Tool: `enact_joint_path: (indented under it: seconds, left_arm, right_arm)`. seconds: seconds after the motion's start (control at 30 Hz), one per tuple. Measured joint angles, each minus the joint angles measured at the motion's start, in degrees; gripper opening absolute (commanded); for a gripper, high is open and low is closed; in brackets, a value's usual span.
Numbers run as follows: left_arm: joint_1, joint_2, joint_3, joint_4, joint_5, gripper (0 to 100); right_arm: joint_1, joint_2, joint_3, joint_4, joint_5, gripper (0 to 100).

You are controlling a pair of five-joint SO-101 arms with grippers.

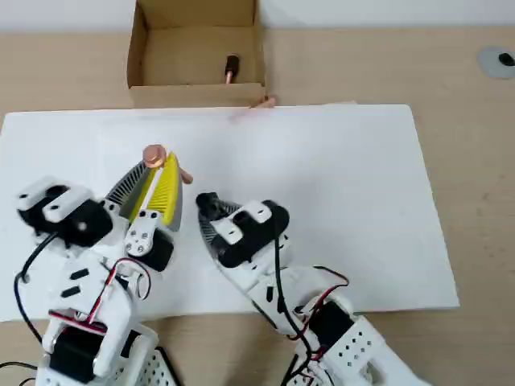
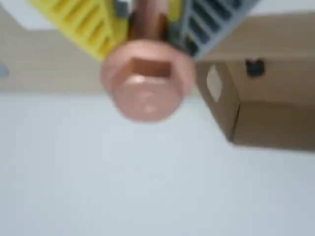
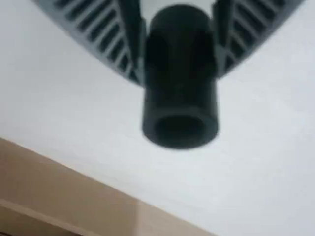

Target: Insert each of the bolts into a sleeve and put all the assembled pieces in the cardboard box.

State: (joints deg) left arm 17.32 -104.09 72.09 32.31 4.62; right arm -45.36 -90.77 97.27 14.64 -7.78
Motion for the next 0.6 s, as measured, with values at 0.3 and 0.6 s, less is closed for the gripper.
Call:
enact_joint_path:
  seconds: [0.3, 0.6]
  left_arm:
    - [3.4, 0.0, -0.4, 4.8, 0.0, 1]
    - [6.9, 0.0, -0.4, 5.4, 0.0, 1]
  right_arm:
    - [2.0, 0.0, 0.0, 0.0, 0.0, 0.9]
    - [2.0, 0.0, 0.0, 0.0, 0.0, 0.9]
